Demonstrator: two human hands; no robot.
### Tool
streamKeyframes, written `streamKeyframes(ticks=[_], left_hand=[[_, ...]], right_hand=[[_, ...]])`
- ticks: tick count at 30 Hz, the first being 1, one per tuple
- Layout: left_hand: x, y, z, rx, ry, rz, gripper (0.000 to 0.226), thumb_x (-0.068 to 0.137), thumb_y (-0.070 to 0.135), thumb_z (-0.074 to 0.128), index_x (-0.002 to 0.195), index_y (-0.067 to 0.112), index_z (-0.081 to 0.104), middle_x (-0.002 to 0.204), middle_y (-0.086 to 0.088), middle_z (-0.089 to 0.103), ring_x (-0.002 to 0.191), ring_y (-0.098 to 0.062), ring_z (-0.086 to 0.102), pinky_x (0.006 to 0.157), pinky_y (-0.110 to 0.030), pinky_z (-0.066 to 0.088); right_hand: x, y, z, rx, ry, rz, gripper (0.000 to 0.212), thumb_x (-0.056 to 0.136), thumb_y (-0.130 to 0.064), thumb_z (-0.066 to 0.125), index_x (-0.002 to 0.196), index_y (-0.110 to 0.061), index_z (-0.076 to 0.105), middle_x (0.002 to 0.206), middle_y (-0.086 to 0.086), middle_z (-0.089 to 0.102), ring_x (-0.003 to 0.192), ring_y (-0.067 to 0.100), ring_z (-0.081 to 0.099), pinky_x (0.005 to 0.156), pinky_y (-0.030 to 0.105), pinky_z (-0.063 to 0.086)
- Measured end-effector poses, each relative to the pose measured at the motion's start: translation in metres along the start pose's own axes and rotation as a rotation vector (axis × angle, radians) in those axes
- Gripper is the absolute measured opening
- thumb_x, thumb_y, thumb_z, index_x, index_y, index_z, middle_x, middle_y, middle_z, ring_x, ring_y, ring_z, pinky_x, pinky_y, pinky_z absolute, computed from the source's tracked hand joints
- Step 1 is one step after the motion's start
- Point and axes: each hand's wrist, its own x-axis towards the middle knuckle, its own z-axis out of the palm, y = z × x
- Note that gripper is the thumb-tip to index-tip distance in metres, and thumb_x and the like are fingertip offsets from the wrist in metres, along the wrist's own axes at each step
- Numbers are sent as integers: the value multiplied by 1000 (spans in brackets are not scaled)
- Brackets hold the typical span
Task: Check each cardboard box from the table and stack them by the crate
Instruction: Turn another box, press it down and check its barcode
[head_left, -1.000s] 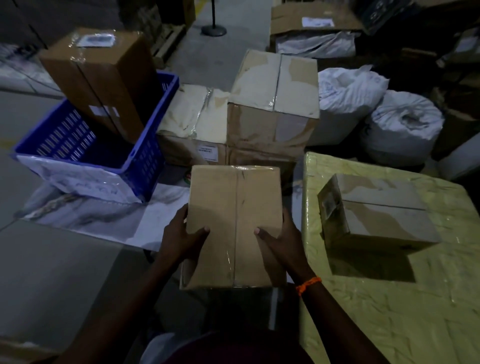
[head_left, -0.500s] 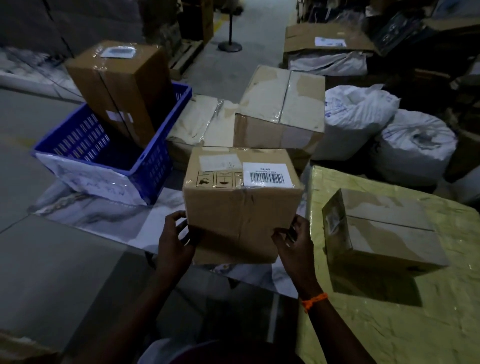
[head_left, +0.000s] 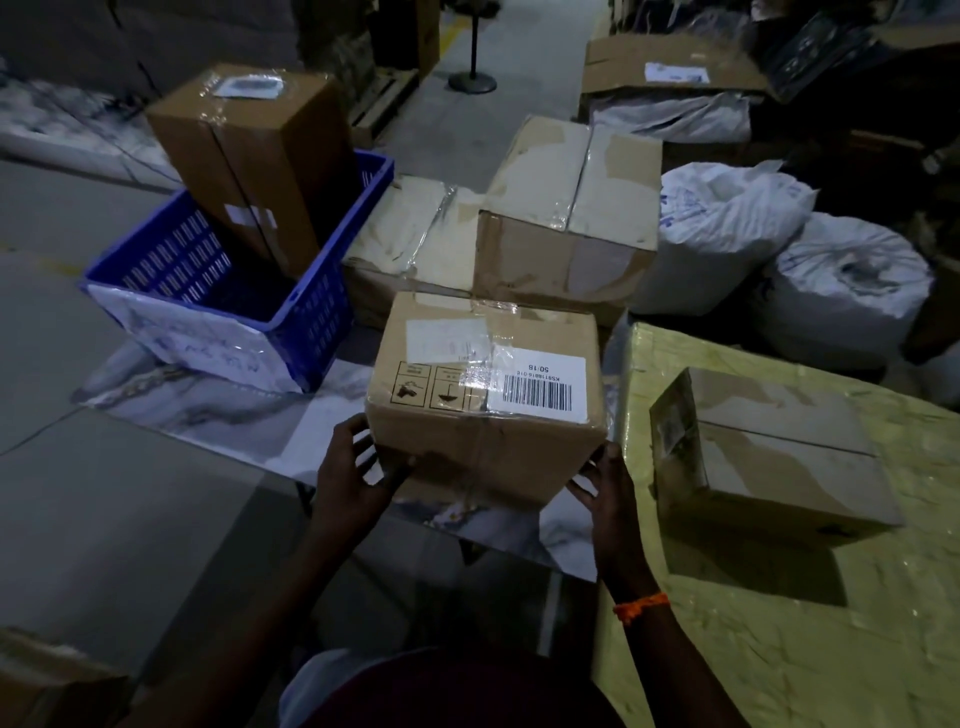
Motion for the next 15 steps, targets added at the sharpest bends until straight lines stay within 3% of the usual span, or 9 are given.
streamKeyframes(ticks=[2, 4, 6, 9, 10, 13, 15], left_hand=[[2, 12, -5, -49, -6, 45, 72, 74, 66, 77, 135, 46, 44, 137, 14, 55, 124, -2, 58, 95, -24, 53], [10, 27, -10, -71, 28, 98, 87, 77, 77, 64, 141, 21, 46, 135, 10, 57, 122, 0, 59, 92, -18, 53], [23, 42, -16, -26, 64, 133, 87, 82, 81, 52, 138, 14, 50, 128, 11, 61, 117, 3, 60, 89, -16, 53], [47, 59, -23, -7, 69, 77, 72, 90, 77, 45, 131, 20, 59, 126, 2, 66, 117, -10, 63, 97, -40, 55], [55, 66, -23, -32, 45, 35, 66, 92, 72, 47, 131, 21, 59, 126, 1, 66, 116, -12, 63, 96, -41, 55], [73, 93, -17, -53, -128, -92, 47, 100, 52, 50, 135, 22, 56, 121, 3, 64, 106, -7, 62, 87, -30, 54], [83, 99, -12, -24, -262, -162, 42, 101, 48, 51, 137, 28, 54, 120, 2, 66, 109, -16, 65, 91, -35, 55]], right_hand=[[3, -12, -1, -15, 2, -28, 24, 112, -27, 34, 110, -31, 58, 100, -23, 73, 99, -4, 69, 85, 19, 57], [6, -26, -2, -20, 1, -69, 25, 112, -21, 34, 108, -29, 58, 95, -22, 75, 94, -5, 70, 82, 21, 57], [12, -36, -3, -28, 12, -114, 23, 109, -31, 38, 113, -26, 60, 100, -18, 76, 96, 0, 71, 83, 26, 57], [24, -49, -3, -16, 15, -147, 40, 103, -51, 46, 123, -21, 62, 111, -4, 75, 105, 13, 72, 87, 45, 60], [29, -55, -4, -24, 13, -156, 44, 100, -59, 50, 123, -24, 63, 112, -3, 74, 106, 14, 71, 89, 49, 59], [44, -67, -5, -83, -64, -107, 57, 83, -80, 57, 121, -37, 66, 114, -8, 73, 109, 11, 69, 98, 52, 56], [50, -75, -2, -125, -164, -49, 64, 78, -84, 60, 126, -41, 65, 122, -11, 72, 116, 9, 67, 105, 51, 52]])
